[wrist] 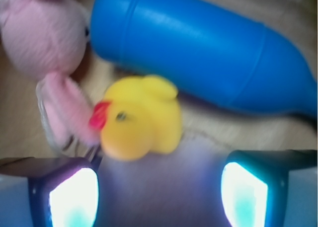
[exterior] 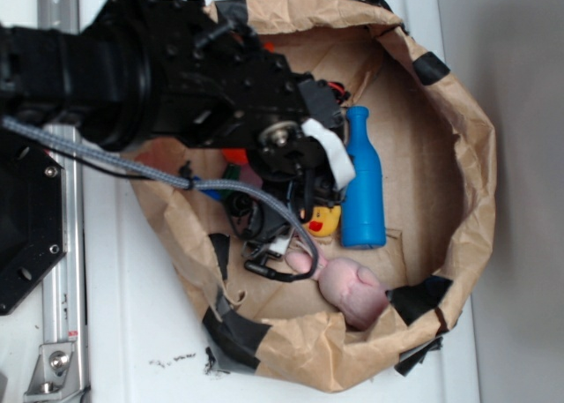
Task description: Grab the yellow duck.
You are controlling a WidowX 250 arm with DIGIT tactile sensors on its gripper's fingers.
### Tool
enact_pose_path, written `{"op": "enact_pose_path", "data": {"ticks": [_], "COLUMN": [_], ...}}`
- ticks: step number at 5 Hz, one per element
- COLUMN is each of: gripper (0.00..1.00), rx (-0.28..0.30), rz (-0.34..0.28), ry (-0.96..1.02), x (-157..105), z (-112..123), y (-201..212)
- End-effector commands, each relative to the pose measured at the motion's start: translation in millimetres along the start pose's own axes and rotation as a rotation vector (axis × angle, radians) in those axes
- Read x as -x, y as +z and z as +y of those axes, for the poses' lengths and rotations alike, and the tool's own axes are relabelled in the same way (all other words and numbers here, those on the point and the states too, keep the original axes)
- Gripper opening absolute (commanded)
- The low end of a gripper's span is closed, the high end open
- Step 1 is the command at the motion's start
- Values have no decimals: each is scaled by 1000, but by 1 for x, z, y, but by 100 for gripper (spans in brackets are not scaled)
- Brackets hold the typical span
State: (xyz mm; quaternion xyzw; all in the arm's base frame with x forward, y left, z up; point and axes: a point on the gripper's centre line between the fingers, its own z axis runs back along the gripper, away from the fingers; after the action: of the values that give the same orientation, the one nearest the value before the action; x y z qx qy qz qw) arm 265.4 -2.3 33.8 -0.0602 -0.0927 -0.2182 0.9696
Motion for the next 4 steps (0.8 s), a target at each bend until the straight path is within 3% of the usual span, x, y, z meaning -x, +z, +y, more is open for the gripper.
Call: {"op": "enact_pose_path", "data": {"ticks": [1, 3, 4], "gripper": [100, 100, 100], "rx": [15, 99, 94], "rz": [-35, 17, 10], "ry": [-56, -157, -169], "x": [-21, -22, -23], "z": [-6, -31, -40], "y": [-2, -7, -8]}}
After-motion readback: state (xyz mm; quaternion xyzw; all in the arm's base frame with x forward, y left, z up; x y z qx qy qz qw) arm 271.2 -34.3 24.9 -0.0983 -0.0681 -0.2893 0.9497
